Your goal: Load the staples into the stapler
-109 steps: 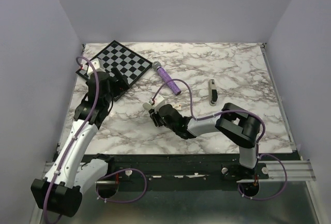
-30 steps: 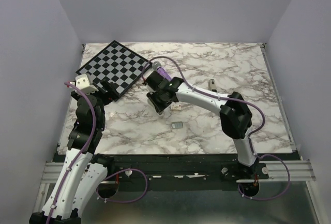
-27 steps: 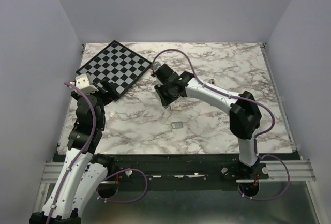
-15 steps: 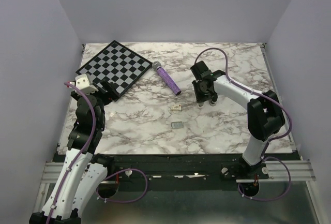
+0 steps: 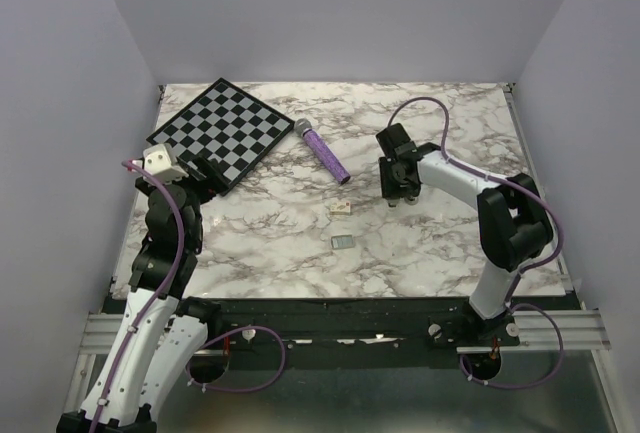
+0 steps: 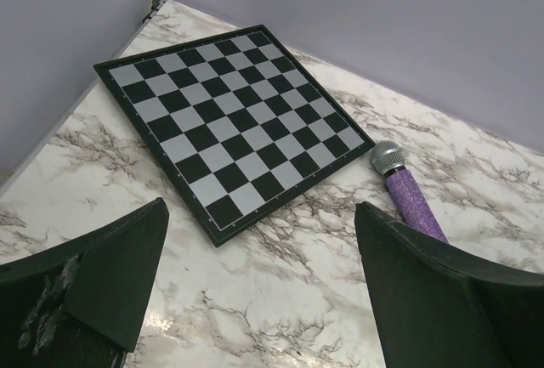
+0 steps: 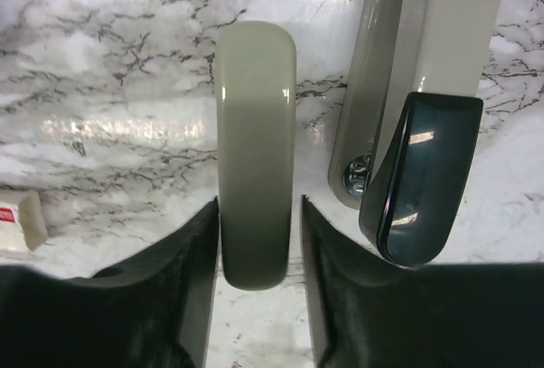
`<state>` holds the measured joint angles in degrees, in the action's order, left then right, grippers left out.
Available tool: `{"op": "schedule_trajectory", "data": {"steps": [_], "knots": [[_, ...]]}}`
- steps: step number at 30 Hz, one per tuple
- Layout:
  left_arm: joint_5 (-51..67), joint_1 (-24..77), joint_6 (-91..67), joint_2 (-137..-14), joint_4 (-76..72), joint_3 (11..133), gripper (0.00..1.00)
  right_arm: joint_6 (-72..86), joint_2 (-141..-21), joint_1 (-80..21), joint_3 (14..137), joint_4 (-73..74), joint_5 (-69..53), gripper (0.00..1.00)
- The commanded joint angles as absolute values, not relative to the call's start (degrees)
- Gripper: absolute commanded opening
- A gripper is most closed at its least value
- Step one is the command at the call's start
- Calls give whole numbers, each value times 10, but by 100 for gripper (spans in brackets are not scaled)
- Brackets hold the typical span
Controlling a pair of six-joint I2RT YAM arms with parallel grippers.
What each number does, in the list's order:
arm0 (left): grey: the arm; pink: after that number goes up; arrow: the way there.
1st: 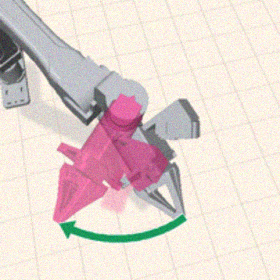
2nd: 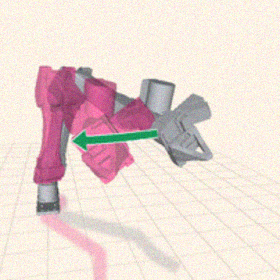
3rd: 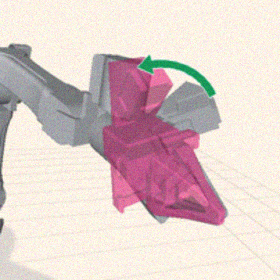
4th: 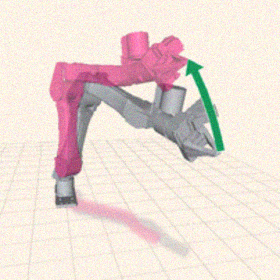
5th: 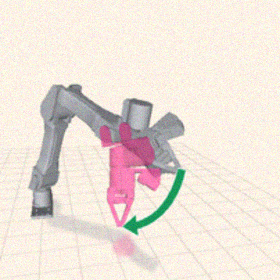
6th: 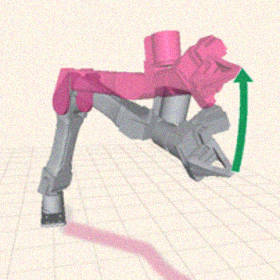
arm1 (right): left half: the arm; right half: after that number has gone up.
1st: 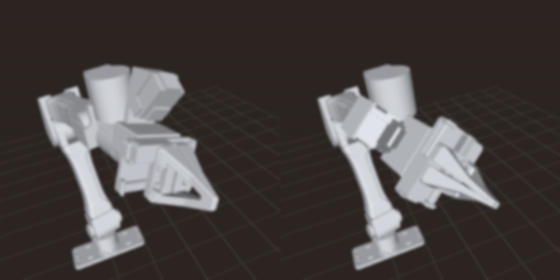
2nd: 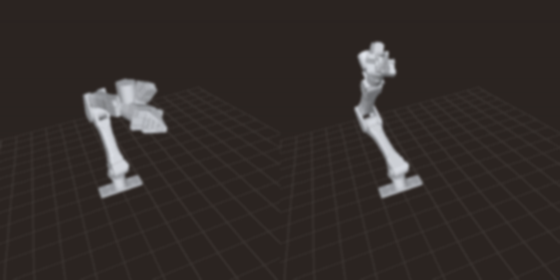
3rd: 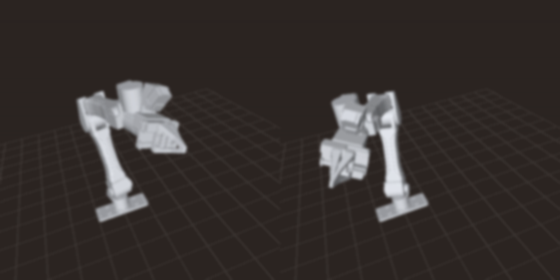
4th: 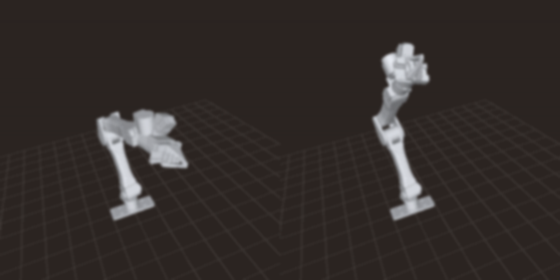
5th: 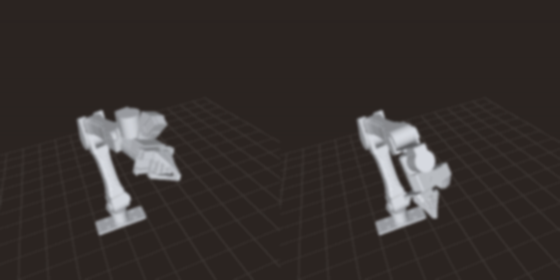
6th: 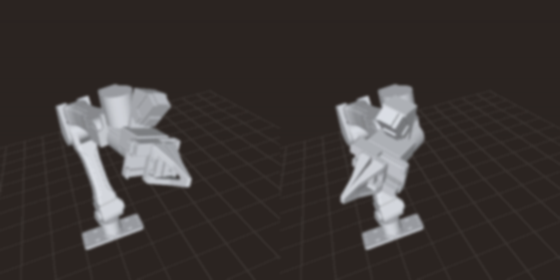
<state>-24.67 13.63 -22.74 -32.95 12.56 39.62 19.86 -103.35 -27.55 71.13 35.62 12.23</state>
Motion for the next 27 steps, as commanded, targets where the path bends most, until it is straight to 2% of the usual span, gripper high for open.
{"op": "schedule_trajectory", "data": {"steps": [1,7,17,22,27], "knots": [[-258,139,-226,-312,121,394,99,209,-984,-267,687,290,134,56],[-269,139,-222,-274,121,395,99,204,-840,-266,656,274,188,74],[-323,138,-214,-135,71,349,99,173,-464,-262,546,256,364,100],[-318,138,-212,-85,67,340,99,109,-272,-262,473,201,395,100],[-324,138,-212,-61,66,335,99,37,-157,-262,399,156,367,100]]}}
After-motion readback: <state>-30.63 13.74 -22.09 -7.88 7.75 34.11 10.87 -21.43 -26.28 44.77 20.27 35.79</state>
